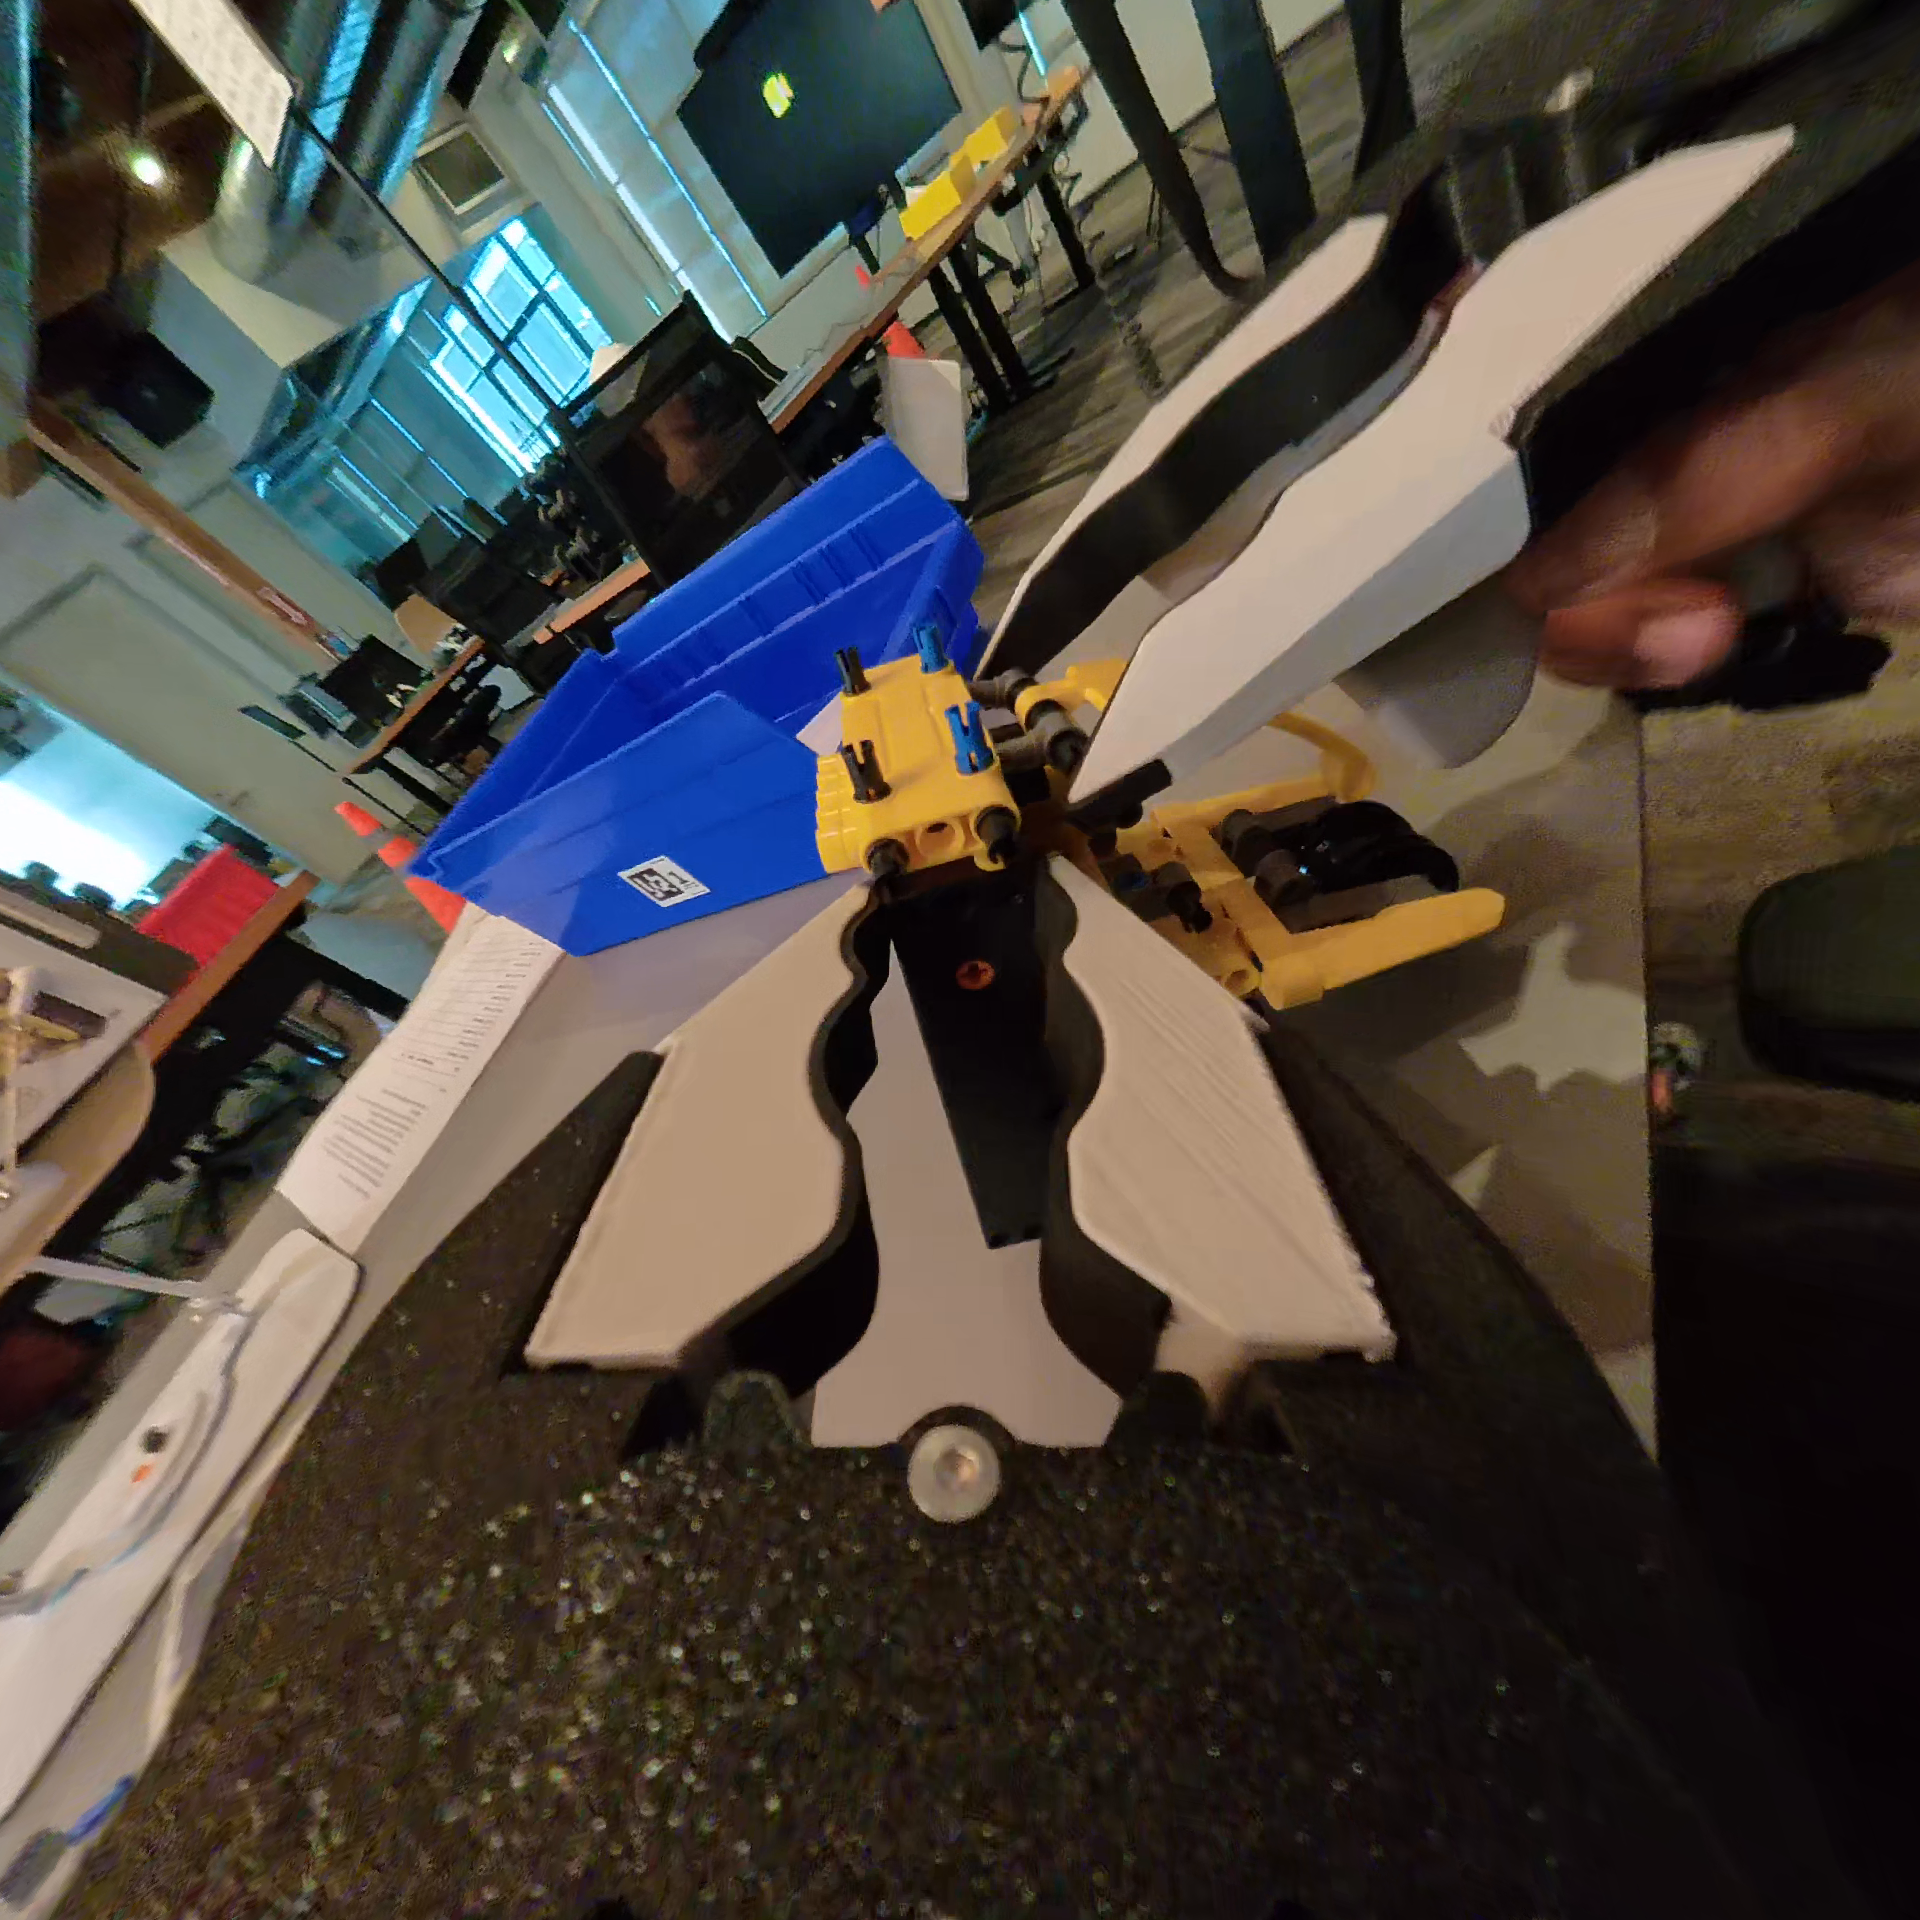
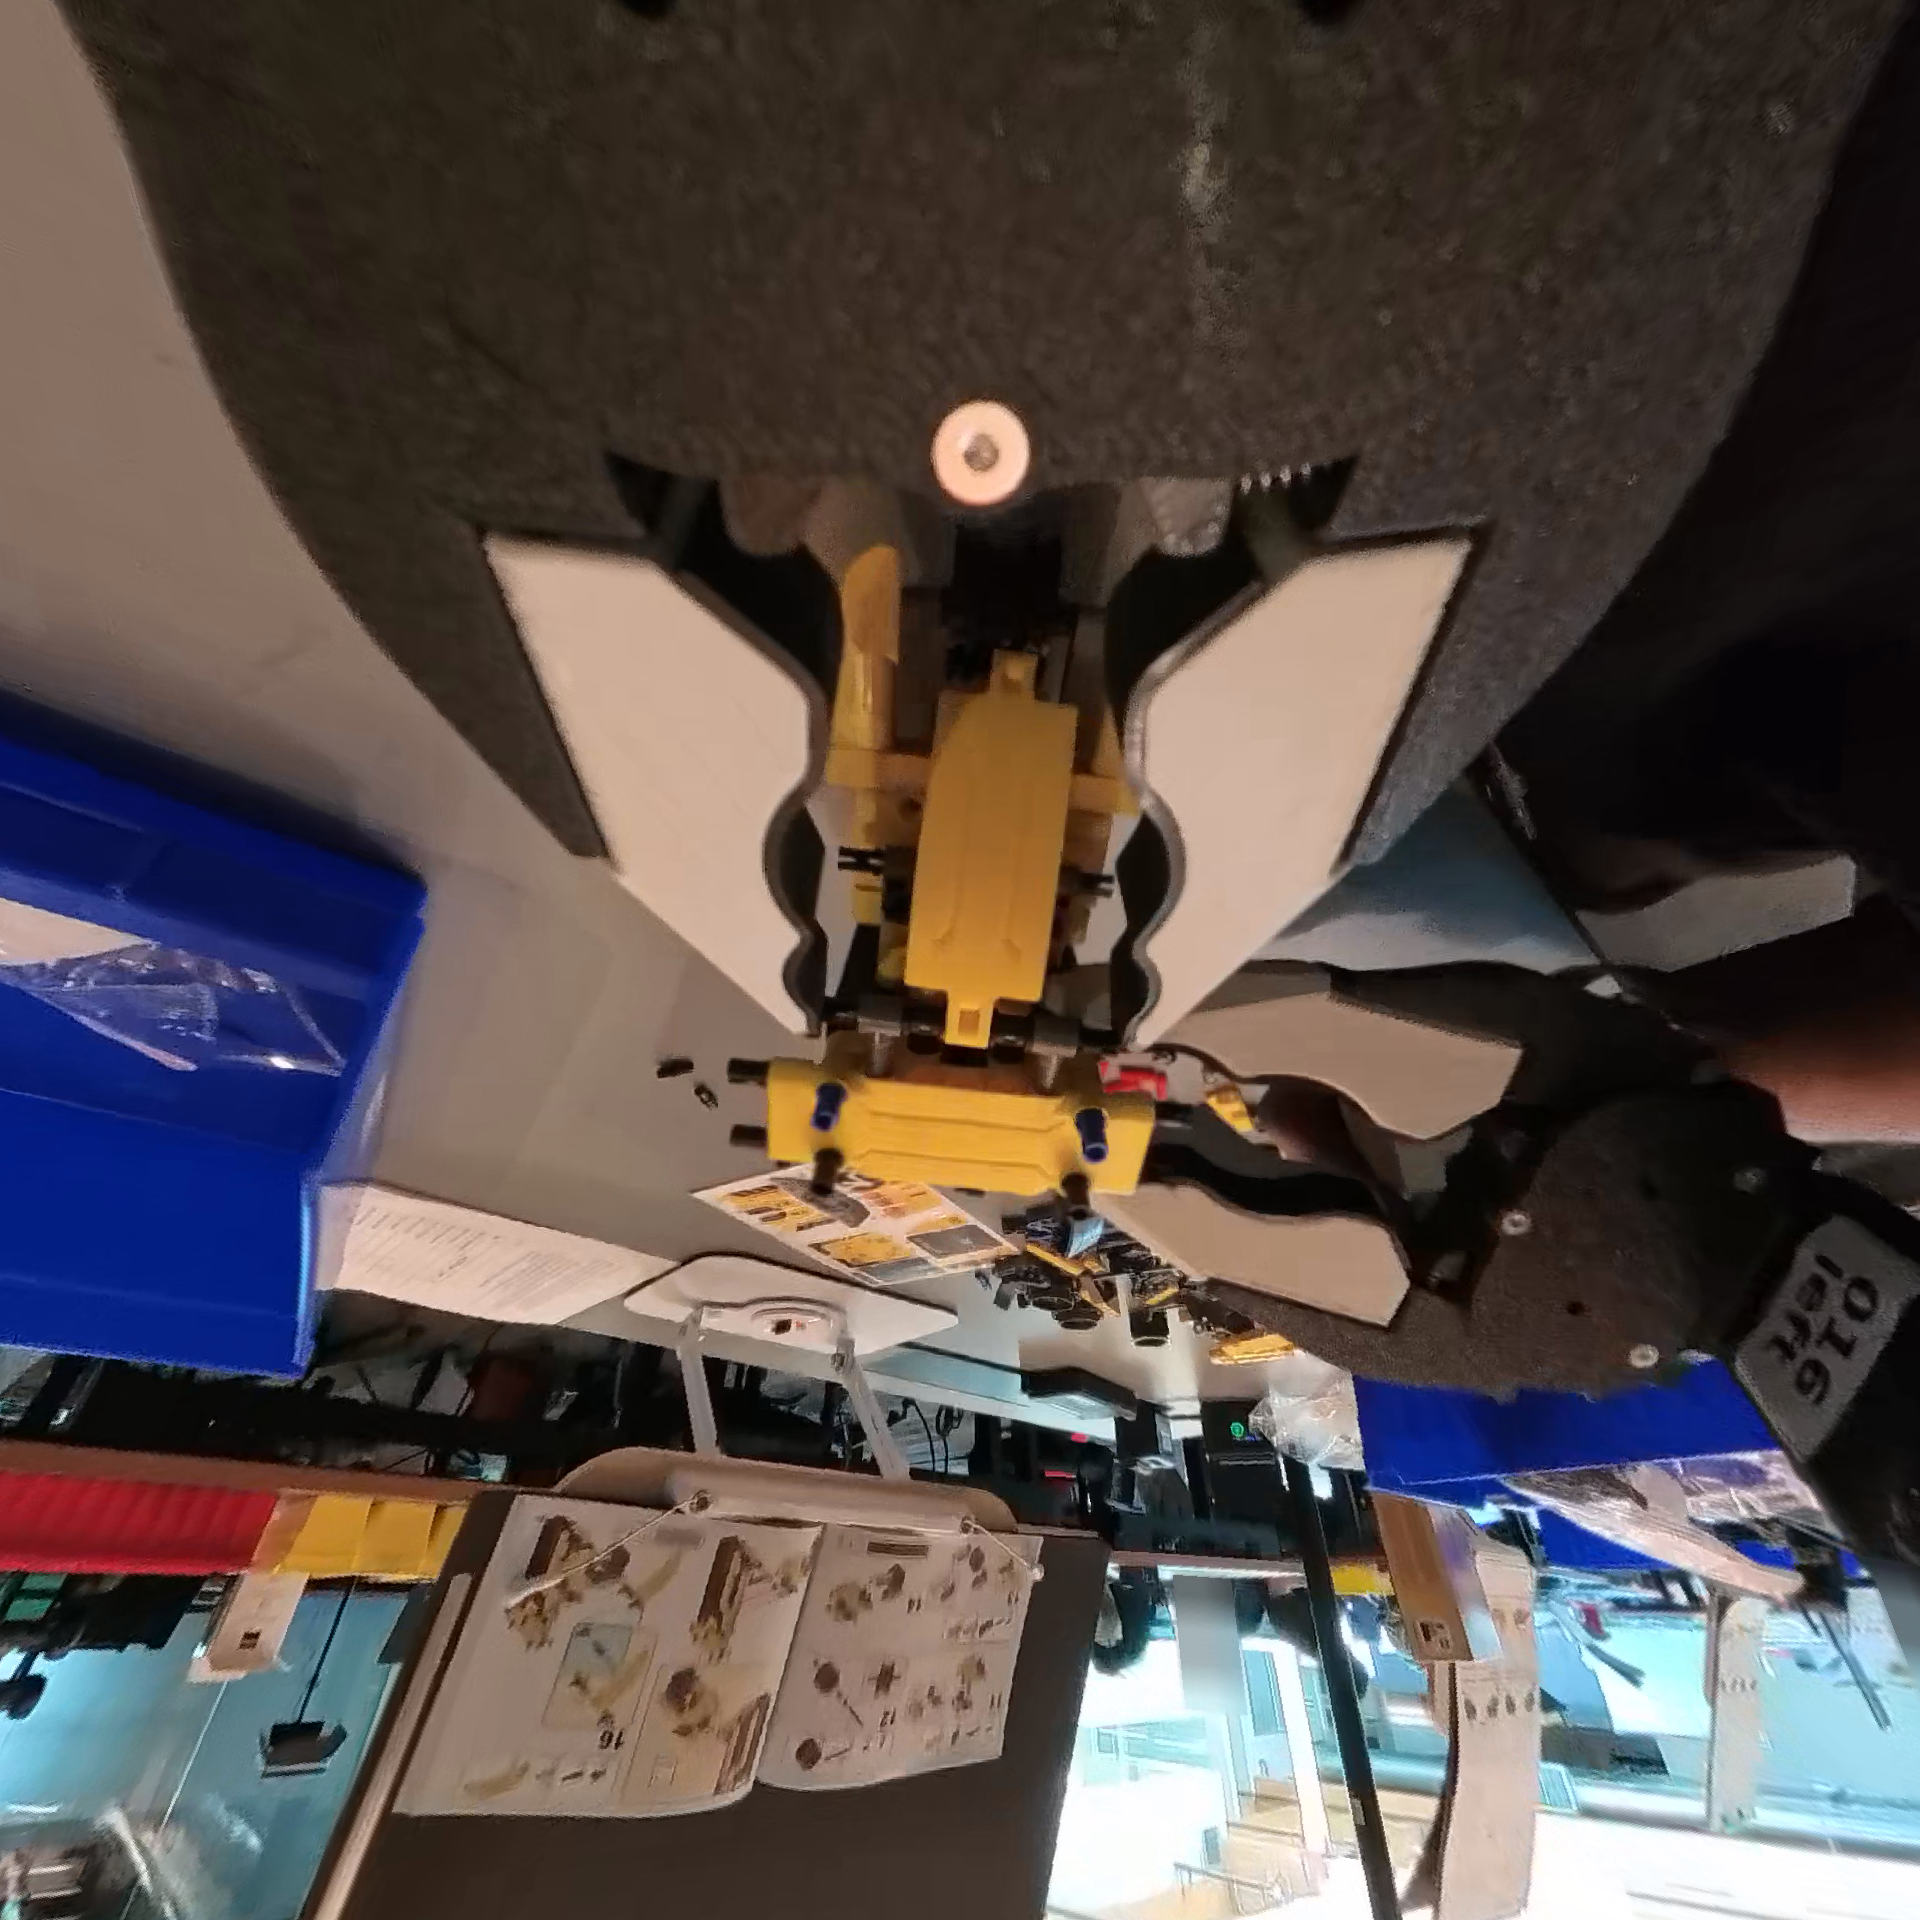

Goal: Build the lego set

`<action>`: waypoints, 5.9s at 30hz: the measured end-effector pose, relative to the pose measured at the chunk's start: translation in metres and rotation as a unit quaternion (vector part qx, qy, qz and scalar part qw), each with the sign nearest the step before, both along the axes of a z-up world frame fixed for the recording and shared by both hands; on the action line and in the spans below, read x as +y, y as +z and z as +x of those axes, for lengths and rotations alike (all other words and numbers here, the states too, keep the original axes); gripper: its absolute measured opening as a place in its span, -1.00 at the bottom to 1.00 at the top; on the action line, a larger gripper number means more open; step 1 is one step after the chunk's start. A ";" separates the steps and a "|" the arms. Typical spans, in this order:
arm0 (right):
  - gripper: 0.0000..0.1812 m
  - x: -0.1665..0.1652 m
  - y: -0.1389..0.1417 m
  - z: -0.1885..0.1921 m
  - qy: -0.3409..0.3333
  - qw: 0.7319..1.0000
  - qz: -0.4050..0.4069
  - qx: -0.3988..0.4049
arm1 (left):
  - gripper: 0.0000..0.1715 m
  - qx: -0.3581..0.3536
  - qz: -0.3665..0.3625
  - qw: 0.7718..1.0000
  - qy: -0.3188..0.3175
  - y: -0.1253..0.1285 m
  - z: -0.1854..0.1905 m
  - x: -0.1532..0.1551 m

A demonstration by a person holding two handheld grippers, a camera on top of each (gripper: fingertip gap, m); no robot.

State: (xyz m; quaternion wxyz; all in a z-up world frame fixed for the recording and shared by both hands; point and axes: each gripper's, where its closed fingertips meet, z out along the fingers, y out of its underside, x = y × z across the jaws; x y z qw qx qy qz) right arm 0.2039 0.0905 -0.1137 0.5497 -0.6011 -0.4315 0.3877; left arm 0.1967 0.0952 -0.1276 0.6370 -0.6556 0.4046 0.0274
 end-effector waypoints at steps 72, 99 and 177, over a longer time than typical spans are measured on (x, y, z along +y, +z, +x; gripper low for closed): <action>-0.39 0.008 -0.005 0.001 -0.007 0.997 -0.042 0.057 | -0.52 -0.104 -0.021 0.994 0.006 0.002 -0.002 0.012; -0.39 0.012 0.008 0.005 -0.033 0.989 -0.063 0.130 | -0.70 -0.216 -0.062 0.974 0.017 0.012 0.003 0.008; -0.41 0.005 0.005 0.004 0.010 0.999 0.015 0.050 | -0.67 -0.005 0.021 0.999 -0.035 0.001 0.001 -0.001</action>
